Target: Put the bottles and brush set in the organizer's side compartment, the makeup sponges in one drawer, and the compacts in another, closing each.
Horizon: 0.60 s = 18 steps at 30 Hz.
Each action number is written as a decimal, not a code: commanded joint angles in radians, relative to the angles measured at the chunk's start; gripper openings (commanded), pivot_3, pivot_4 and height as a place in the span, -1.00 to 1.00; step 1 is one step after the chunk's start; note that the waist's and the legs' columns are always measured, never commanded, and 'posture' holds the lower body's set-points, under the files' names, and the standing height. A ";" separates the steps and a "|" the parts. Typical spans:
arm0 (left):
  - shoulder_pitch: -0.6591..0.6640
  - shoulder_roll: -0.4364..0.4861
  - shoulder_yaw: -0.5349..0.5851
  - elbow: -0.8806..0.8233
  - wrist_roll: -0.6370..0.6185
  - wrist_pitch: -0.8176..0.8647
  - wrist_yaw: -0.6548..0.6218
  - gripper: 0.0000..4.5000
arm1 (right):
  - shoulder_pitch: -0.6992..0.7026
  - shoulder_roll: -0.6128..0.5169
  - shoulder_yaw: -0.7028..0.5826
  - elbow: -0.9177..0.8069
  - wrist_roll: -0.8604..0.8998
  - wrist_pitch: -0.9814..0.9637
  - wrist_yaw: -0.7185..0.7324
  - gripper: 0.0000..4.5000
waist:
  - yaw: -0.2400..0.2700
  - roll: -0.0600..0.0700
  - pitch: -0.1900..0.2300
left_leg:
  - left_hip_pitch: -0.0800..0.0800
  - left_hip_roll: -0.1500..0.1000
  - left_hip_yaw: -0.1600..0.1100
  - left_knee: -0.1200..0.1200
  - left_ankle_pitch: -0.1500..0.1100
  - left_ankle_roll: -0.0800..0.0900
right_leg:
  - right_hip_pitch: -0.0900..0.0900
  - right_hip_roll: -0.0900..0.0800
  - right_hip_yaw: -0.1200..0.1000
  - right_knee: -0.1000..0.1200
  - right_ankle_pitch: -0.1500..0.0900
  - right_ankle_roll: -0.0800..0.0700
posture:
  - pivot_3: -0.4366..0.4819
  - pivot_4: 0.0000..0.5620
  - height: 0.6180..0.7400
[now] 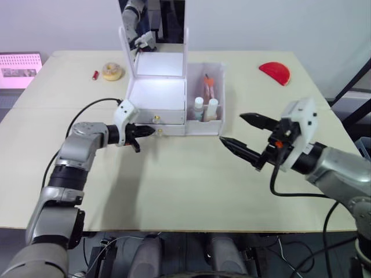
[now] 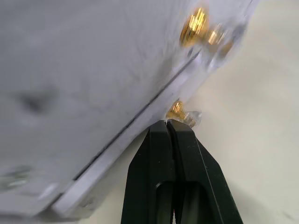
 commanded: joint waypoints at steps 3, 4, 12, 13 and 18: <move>0.131 0.167 0.146 -0.173 -0.135 0.074 -0.130 -0.98 | 0.230 -0.086 -0.252 -0.022 0.006 -0.008 0.144 1.00 | -0.001 0.000 0.000 | 0.000 0.000 0.000 -0.002 -0.001 0.002 | -0.001 0.000 0.000 0.000 -0.001 0.001 | -0.05 -0.47 1.00; 0.165 0.198 0.180 -0.182 -0.163 0.077 -0.160 -0.98 | 0.278 -0.090 -0.285 -0.005 -0.026 -0.024 0.174 1.00 | -0.001 0.000 0.000 | 0.000 0.000 0.000 -0.002 -0.001 0.003 | -0.001 0.000 0.000 0.000 -0.001 0.001 | -0.05 -0.47 1.00; 0.294 0.325 0.388 -0.105 -0.231 0.034 -0.198 -0.37 | 0.551 -0.057 -0.417 0.195 -0.300 -0.221 0.390 1.00 | 0.001 -0.002 0.000 | 0.002 0.000 0.000 0.002 -0.001 0.002 | 0.003 0.000 0.000 0.000 -0.004 0.001 | -0.05 -0.47 1.00; 0.317 0.334 0.402 -0.108 -0.237 0.033 -0.205 -0.16 | 0.567 -0.050 -0.427 0.217 -0.308 -0.236 0.411 1.00 | -0.001 -0.002 0.000 | 0.003 0.000 0.001 0.002 -0.001 0.002 | 0.004 0.000 0.000 -0.001 -0.004 0.001 | -0.05 -0.47 1.00; 0.397 0.358 0.459 -0.130 -0.234 -0.003 -0.189 0.98 | 0.624 -0.020 -0.462 0.281 -0.339 -0.298 0.501 1.00 | -0.002 -0.001 0.001 | 0.003 0.000 0.001 0.001 -0.001 0.002 | 0.003 -0.001 0.000 0.000 -0.004 0.001 | -0.05 -0.47 1.00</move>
